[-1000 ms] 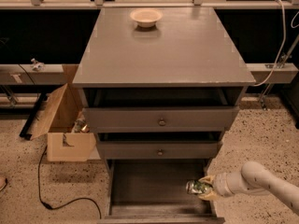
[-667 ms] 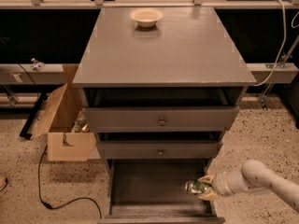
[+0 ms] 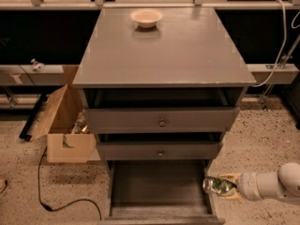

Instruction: Pick green can from bottom drawer and place on counter

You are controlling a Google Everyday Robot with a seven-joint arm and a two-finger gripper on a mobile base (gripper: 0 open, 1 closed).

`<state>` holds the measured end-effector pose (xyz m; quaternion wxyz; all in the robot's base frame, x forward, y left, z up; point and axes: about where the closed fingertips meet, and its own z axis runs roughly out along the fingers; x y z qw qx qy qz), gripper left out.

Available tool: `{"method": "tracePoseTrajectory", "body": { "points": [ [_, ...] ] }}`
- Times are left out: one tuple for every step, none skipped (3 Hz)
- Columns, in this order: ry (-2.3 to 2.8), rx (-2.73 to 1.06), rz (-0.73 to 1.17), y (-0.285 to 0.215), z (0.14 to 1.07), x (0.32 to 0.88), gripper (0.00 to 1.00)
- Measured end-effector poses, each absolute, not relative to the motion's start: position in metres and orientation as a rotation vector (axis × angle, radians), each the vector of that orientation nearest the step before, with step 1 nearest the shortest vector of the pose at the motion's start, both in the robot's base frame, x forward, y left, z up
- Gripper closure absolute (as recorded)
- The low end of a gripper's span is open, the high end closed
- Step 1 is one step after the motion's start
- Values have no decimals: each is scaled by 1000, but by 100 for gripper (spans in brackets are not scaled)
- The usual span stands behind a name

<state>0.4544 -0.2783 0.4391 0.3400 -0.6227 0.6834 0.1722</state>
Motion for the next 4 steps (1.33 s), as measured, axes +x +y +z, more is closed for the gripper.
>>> {"method": "tracePoseTrajectory", "body": {
  "points": [
    [1714, -1608, 351, -311, 521, 438, 100],
    [1638, -1600, 308, -330, 591, 422, 100],
    [1638, -1600, 308, -330, 591, 422, 100],
    [1543, -1678, 348, -304, 608, 446, 100]
  ]
}}
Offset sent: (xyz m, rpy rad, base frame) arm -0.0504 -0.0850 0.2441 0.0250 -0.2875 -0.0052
